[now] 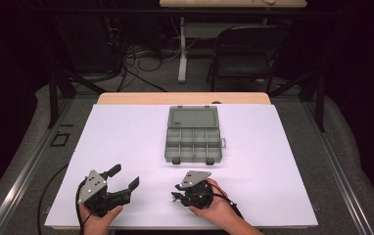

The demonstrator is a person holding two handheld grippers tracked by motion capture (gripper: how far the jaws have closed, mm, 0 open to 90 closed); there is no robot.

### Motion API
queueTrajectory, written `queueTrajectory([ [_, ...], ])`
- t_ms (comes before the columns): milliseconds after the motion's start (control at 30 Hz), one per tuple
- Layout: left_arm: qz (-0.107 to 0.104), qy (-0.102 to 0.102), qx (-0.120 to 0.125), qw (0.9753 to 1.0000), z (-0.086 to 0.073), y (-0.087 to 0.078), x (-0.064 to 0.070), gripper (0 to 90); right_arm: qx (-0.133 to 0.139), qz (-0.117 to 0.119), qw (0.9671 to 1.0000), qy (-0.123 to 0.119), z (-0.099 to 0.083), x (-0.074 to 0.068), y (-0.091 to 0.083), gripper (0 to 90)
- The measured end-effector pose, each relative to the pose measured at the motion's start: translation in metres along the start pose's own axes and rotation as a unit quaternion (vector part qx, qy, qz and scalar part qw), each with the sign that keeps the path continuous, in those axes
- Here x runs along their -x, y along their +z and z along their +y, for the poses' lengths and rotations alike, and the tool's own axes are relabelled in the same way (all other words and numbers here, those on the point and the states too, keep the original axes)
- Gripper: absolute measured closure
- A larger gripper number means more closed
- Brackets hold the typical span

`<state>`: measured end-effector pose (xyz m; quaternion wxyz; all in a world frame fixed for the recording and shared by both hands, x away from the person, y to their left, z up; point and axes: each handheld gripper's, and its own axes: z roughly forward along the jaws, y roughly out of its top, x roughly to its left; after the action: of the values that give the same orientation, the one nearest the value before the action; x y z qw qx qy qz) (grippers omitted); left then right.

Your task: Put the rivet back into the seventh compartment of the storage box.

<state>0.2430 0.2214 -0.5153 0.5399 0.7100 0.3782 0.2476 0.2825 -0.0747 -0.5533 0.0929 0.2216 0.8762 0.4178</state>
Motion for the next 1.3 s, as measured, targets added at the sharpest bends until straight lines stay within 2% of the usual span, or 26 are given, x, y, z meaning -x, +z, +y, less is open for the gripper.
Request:
queueTrajectory([
  [167, 0.001, -0.002, 0.001, 1.0, 0.0, -0.0002, -0.0002, 20.8, -0.009, 0.002, 1.0, 0.001, -0.0008, 0.0008, 0.0025, 73.2],
  [200, 0.001, -0.002, 0.0, 1.0, 0.0, -0.0002, -0.0002, 20.8, -0.002, 0.005, 1.0, 0.003, -0.0013, 0.0012, 0.0039, 74.1],
  [400, 0.001, -0.002, 0.0, 1.0, 0.0, -0.0003, -0.0003, 20.8, -0.016, 0.015, 0.9997, 0.011, -0.0027, 0.0012, 0.0064, 77.5],
  [567, 0.002, -0.001, -0.001, 1.0, 0.0001, -0.0007, -0.0007, 20.8, -0.014, 0.022, 0.9996, 0.01, -0.0038, 0.0005, 0.0087, 79.5],
  [967, 0.002, -0.001, -0.002, 1.0, 0.0001, -0.0008, -0.0008, 20.8, -0.029, 0.031, 0.999, 0.012, -0.0053, 0.0007, 0.0095, 85.4],
  [1300, 0.002, 0.0, -0.003, 1.0, 0.0002, -0.001, -0.0008, 20.8, -0.026, 0.027, 0.9992, 0.01, -0.0053, 0.0014, 0.01, 86.3],
])
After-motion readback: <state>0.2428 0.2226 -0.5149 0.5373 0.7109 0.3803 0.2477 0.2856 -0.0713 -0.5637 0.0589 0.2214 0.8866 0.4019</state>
